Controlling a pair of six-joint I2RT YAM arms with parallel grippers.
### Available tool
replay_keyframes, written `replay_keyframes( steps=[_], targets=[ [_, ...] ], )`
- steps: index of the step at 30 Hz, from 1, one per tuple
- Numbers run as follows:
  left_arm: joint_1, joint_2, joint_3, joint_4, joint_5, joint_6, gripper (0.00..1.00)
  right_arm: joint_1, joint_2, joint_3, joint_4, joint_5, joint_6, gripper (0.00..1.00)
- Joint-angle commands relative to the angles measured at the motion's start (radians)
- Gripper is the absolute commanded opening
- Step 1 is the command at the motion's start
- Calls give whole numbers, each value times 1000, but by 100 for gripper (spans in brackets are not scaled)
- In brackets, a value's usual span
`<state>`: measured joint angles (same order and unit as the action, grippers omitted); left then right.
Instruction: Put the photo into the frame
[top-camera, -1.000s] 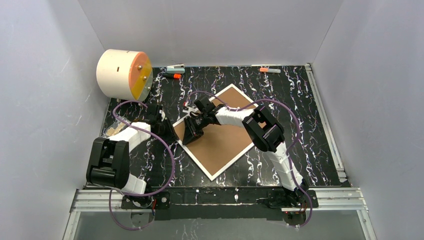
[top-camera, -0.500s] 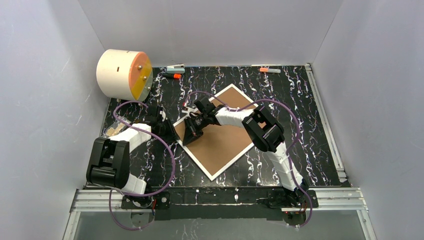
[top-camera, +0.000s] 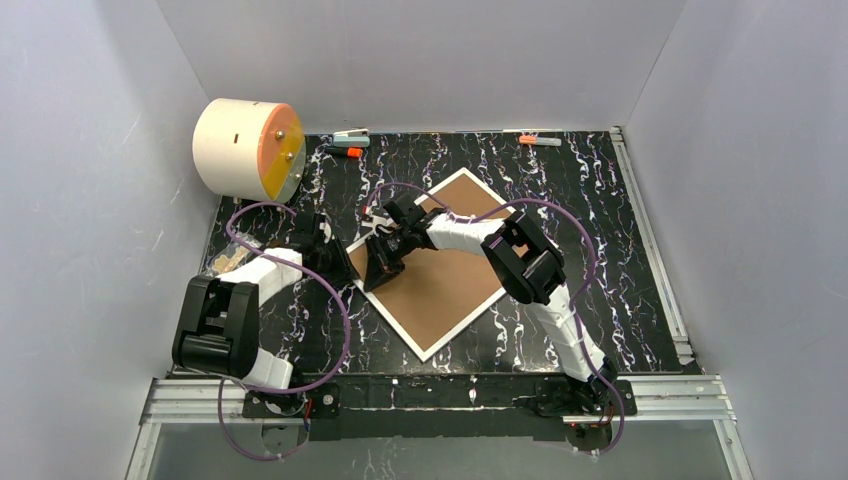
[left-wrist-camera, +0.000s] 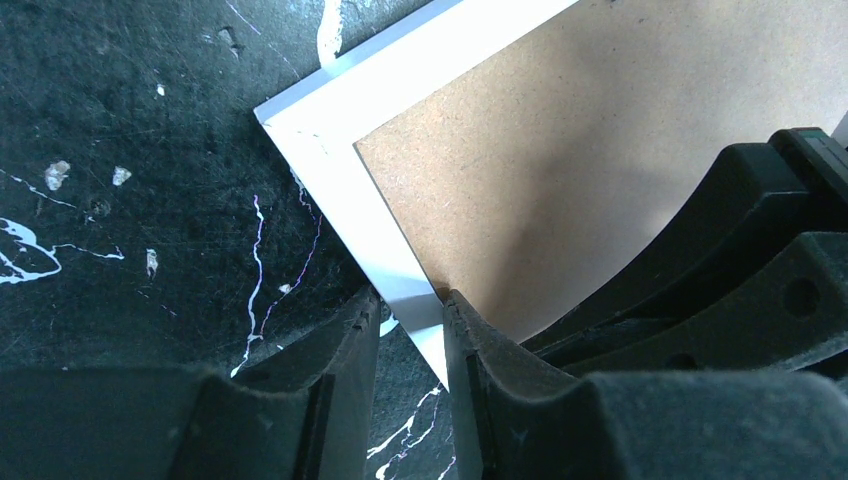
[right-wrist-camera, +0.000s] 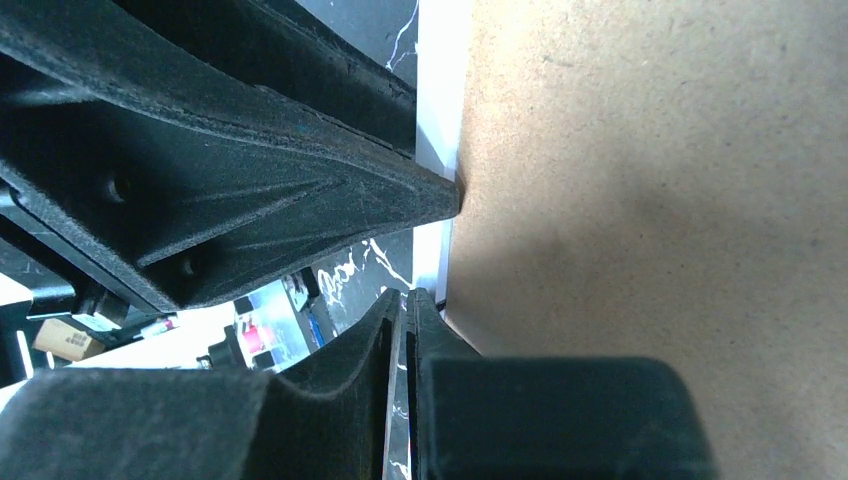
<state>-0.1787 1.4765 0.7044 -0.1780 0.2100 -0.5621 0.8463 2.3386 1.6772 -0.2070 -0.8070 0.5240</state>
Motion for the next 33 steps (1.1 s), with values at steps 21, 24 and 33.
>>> replay_keyframes(
  steps=[21, 24, 33],
  targets=[
    [4, 16, -45, -112, -124, 54, 25, -55, 54, -45, -157, 260, -69, 40],
    [4, 16, -44, -113, -128, 54, 25, -62, 58, -48, -168, 261, -80, 41],
    [5, 21, -41, -120, -145, 55, 25, -95, 64, -84, -181, 262, -98, 44]
  ],
)
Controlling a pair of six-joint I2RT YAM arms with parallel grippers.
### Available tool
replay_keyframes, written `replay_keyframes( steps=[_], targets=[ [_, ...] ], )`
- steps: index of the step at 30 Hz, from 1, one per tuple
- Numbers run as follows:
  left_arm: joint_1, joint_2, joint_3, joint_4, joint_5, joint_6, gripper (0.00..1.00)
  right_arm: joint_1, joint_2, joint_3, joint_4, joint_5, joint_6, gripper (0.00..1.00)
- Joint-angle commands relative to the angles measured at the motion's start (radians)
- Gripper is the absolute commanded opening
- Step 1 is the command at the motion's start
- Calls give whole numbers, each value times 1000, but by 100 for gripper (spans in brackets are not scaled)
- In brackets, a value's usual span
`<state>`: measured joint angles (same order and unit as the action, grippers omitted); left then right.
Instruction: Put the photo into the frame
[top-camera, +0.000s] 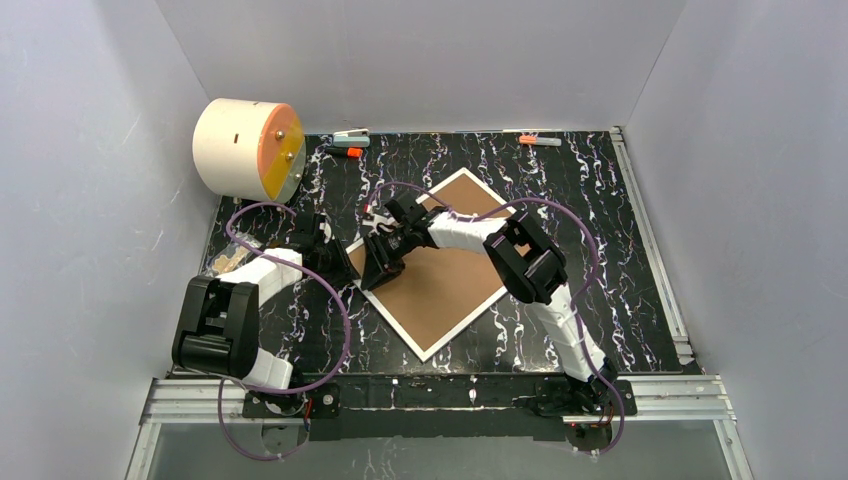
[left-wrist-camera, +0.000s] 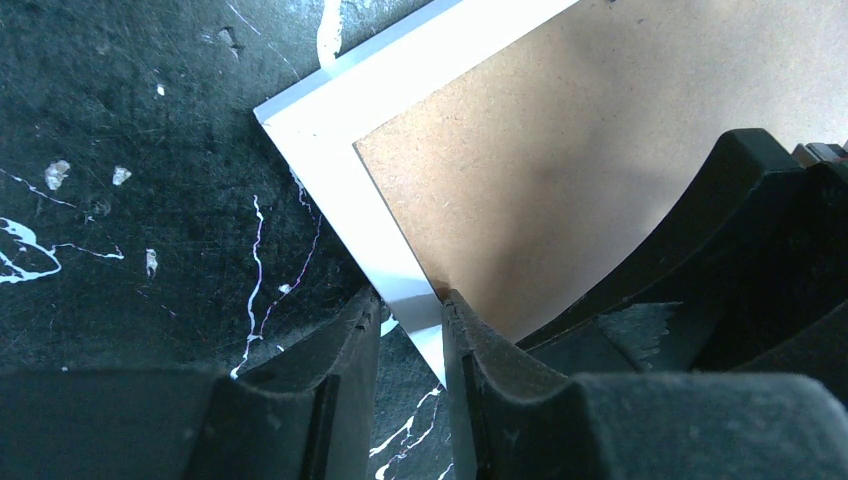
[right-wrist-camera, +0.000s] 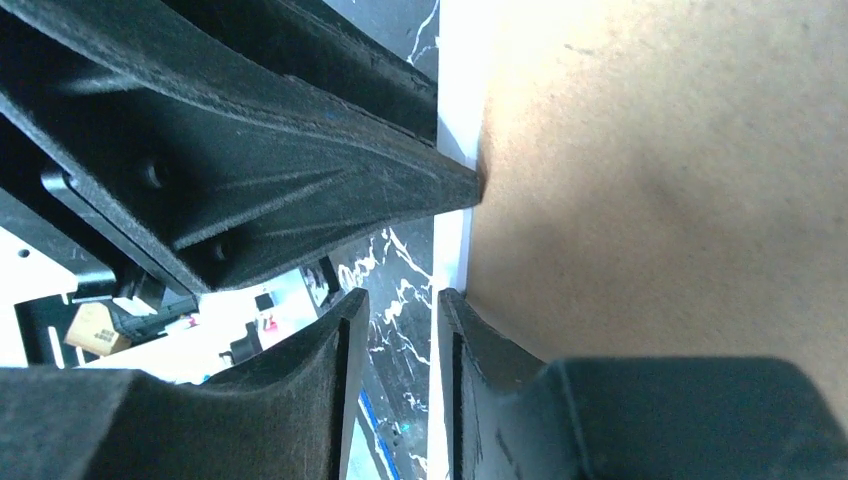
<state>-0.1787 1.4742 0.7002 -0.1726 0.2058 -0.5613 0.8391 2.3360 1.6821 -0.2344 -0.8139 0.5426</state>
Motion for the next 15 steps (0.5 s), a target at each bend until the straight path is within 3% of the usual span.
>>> replay_keyframes(
  steps=[1, 10, 15],
  targets=[
    [4, 24, -36, -127, -143, 54, 25, -93, 65, -98, -149, 272, -116, 44],
    [4, 31, -29, -124, -138, 54, 25, -110, 65, -124, -140, 297, -118, 45],
    [4, 29, -23, -107, -111, 54, 28, -111, -18, -143, -80, 323, -82, 46]
  ],
)
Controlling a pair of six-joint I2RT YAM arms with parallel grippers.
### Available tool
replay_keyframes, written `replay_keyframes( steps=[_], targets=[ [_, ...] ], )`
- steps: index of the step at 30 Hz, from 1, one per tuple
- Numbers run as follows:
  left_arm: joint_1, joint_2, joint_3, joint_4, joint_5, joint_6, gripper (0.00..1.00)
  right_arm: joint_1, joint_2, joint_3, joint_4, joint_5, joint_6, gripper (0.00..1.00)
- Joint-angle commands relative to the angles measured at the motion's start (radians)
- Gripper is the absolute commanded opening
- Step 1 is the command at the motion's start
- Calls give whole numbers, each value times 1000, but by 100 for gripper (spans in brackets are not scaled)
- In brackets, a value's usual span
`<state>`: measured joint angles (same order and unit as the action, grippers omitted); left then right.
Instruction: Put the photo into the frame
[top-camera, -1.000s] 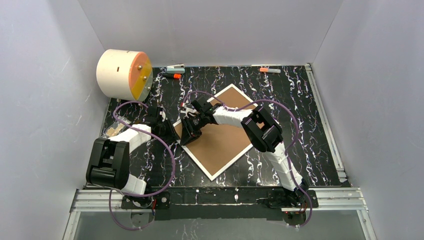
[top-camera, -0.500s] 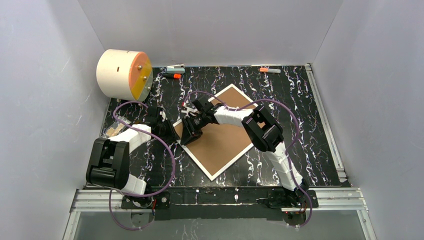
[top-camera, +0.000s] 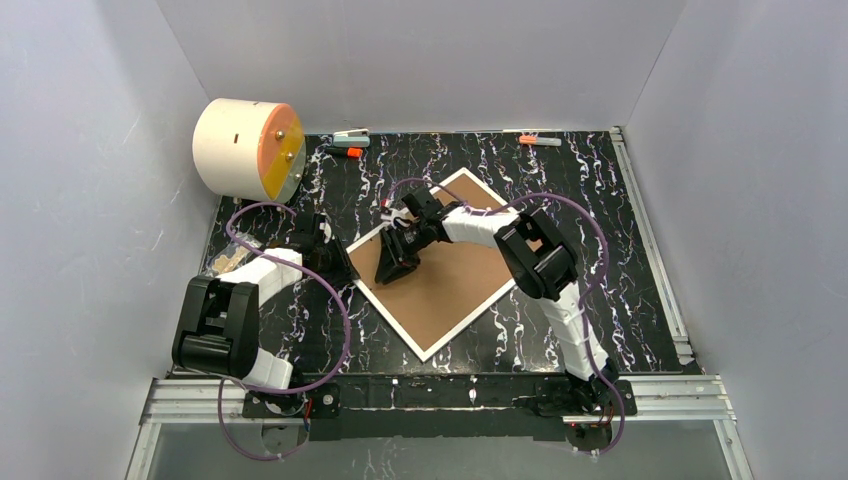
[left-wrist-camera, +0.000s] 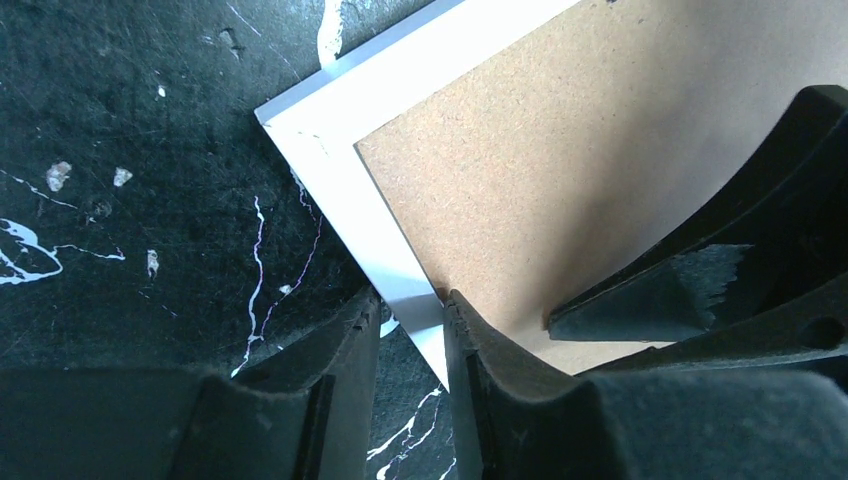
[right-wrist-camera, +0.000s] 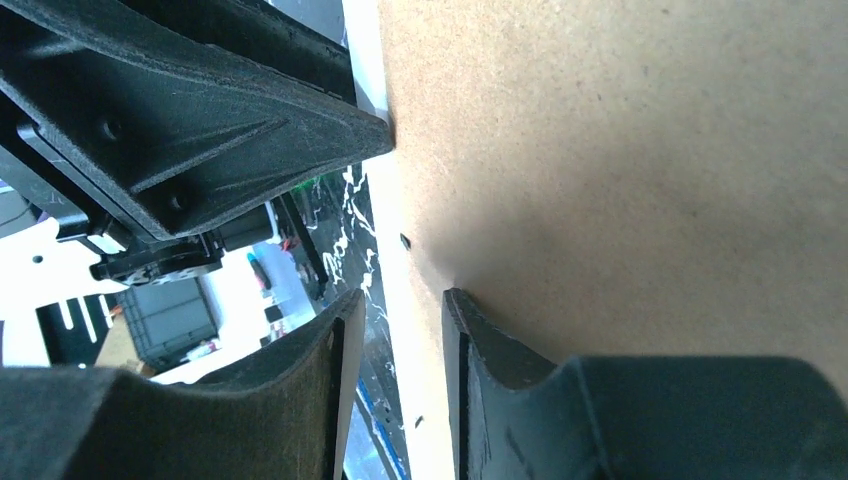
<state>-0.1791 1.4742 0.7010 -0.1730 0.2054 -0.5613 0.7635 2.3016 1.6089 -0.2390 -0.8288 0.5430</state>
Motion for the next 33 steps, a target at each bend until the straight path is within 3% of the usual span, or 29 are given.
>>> replay_keyframes(
  steps=[1, 7, 11, 20, 28, 33],
  targets=[
    [4, 27, -23, -99, -100, 54, 29, -38, -4, -66, -71, 346, -77, 46],
    [4, 23, -11, -30, -3, 55, 44, -126, -179, -46, -44, 448, -48, 47],
    [4, 44, 7, 4, 49, 50, 51, -253, -258, -38, -68, 552, -58, 58],
    [5, 127, 94, 7, 25, 60, 67, -562, -318, -43, -175, 822, -109, 80],
    [4, 362, 336, 57, 100, 84, 67, -609, -381, -129, -141, 768, -81, 80],
    [4, 461, 483, 40, 72, 85, 67, -651, -391, -158, -161, 819, -37, 80]
  ],
)
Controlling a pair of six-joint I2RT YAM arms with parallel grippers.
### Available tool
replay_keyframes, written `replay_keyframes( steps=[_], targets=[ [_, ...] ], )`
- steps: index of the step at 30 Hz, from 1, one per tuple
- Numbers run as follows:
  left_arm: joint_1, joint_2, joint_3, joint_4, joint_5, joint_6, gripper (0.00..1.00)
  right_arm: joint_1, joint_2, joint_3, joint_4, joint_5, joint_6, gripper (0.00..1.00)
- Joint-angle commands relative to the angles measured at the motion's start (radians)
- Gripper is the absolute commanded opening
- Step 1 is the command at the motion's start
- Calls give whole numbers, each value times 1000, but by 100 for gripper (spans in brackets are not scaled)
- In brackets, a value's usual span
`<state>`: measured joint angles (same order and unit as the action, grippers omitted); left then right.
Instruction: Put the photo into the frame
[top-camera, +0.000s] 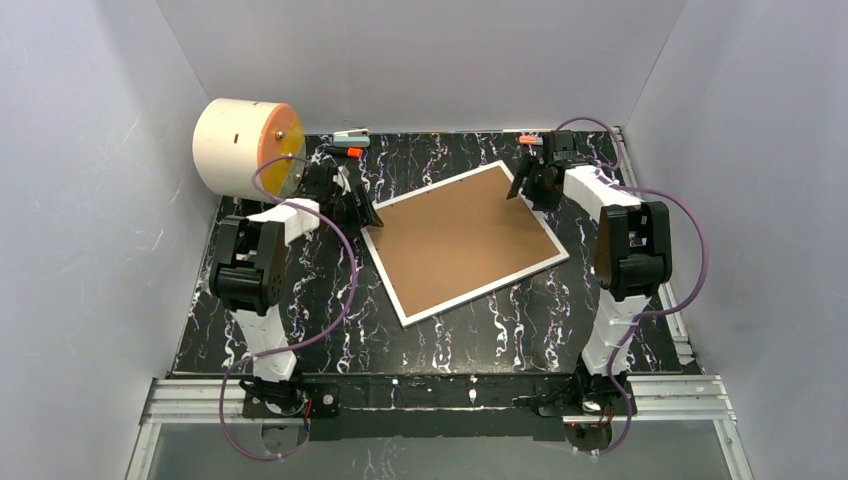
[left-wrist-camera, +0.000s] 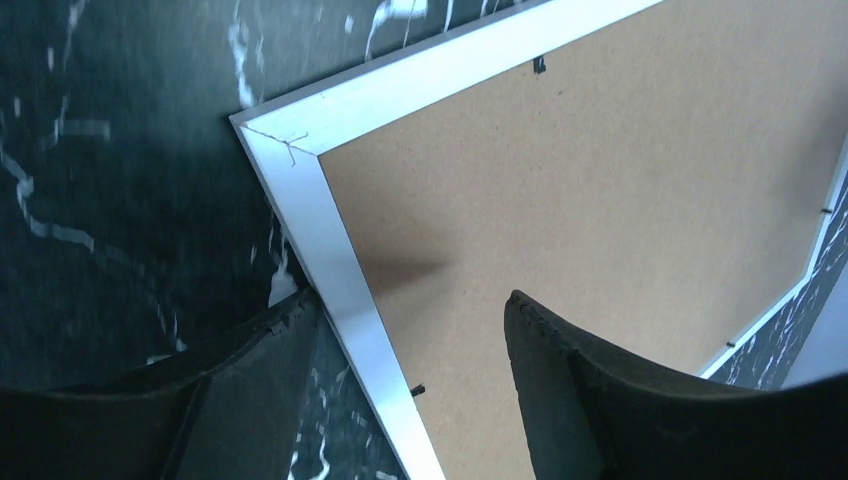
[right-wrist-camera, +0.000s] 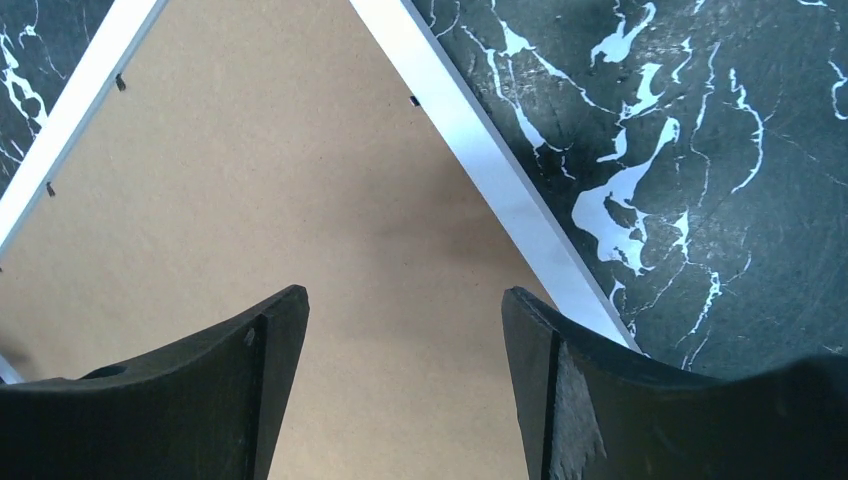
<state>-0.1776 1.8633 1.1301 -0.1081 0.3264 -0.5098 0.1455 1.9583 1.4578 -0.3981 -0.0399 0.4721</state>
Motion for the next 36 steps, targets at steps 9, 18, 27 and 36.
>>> replay_keyframes(
  steps=[9, 18, 27, 36],
  targets=[
    [3, 0, 1, -47, -126, 34, 75, -136, 55, 63, -55, 16, 40, 87],
    [3, -56, -104, 8, -45, -39, 77, -136, 123, 60, -76, -59, 31, 88],
    [3, -23, -85, 53, 138, -51, 66, -136, -6, -137, -63, -225, 90, 80],
    [3, -87, -136, 2, 46, -58, 60, -136, -230, -330, -75, -120, 138, 76]
  ],
)
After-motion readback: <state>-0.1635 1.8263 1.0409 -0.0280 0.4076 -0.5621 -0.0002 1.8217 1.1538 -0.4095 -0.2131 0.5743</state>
